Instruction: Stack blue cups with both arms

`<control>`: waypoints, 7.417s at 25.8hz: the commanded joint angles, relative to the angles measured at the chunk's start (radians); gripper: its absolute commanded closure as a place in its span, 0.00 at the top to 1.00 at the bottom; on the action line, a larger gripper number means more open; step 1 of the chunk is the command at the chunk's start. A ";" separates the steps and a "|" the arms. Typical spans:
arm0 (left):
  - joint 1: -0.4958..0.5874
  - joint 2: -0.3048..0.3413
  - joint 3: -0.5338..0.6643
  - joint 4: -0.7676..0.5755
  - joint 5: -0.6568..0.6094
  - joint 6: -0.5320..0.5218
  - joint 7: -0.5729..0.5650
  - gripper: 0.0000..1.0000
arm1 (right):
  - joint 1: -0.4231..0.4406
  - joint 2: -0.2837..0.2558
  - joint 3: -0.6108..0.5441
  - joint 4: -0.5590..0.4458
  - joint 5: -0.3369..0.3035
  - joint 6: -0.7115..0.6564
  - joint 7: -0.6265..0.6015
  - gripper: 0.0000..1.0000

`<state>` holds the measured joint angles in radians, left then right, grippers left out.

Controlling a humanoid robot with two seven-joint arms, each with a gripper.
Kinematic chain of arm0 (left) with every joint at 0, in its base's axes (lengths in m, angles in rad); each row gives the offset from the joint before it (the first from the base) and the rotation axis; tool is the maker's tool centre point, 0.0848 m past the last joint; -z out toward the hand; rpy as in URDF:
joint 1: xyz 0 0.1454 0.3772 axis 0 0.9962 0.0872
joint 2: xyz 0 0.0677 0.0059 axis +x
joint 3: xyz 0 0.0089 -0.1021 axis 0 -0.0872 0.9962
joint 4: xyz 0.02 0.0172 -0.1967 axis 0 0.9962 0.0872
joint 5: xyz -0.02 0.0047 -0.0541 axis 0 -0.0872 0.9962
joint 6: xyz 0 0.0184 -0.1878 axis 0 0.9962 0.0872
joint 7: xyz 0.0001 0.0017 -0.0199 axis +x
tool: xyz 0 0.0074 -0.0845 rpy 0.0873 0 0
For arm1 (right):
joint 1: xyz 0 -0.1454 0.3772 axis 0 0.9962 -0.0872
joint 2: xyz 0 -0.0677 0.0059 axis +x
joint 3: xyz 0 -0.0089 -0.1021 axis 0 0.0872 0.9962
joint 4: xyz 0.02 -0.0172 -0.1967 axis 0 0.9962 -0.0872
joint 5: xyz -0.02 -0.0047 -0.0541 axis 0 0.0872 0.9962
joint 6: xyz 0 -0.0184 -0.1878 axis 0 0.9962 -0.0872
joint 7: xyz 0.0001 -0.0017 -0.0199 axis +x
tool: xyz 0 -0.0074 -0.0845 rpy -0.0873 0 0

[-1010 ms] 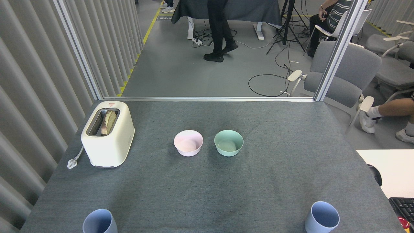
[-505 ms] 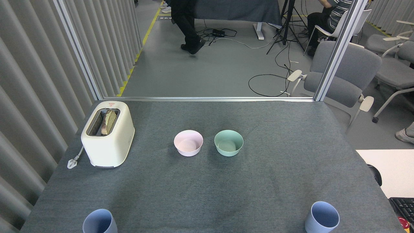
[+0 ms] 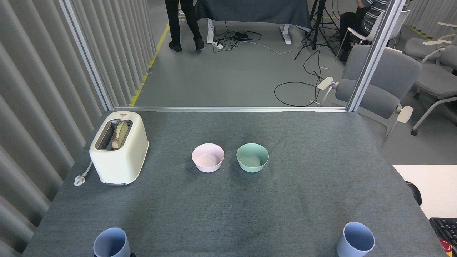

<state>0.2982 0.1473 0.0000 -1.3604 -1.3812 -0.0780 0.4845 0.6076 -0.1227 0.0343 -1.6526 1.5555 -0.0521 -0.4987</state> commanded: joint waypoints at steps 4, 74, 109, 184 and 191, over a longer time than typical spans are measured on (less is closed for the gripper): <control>-0.056 0.000 0.000 0.066 0.001 0.003 -0.001 1.00 | 0.001 0.002 0.001 0.002 0.000 0.000 -0.001 1.00; -0.179 -0.189 -0.362 0.127 -0.223 0.037 -0.004 1.00 | -0.006 -0.008 0.001 0.047 -0.002 0.035 -0.003 1.00; 0.191 -0.037 -0.129 -0.235 -0.071 0.044 0.005 1.00 | -0.232 -0.020 -0.217 0.220 -0.006 0.046 0.124 1.00; 0.176 -0.046 -0.133 -0.226 -0.061 0.101 0.009 1.00 | -0.618 0.175 0.455 0.178 0.138 0.066 0.413 0.73; 0.176 -0.046 -0.132 -0.224 -0.061 0.101 0.009 1.00 | -0.617 0.173 0.455 0.197 0.138 0.069 0.413 0.73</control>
<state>0.4740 0.1017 -0.1331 -1.5851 -1.4419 0.0231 0.4942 -0.0098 0.0537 0.4896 -1.4618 1.6945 0.0149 -0.0801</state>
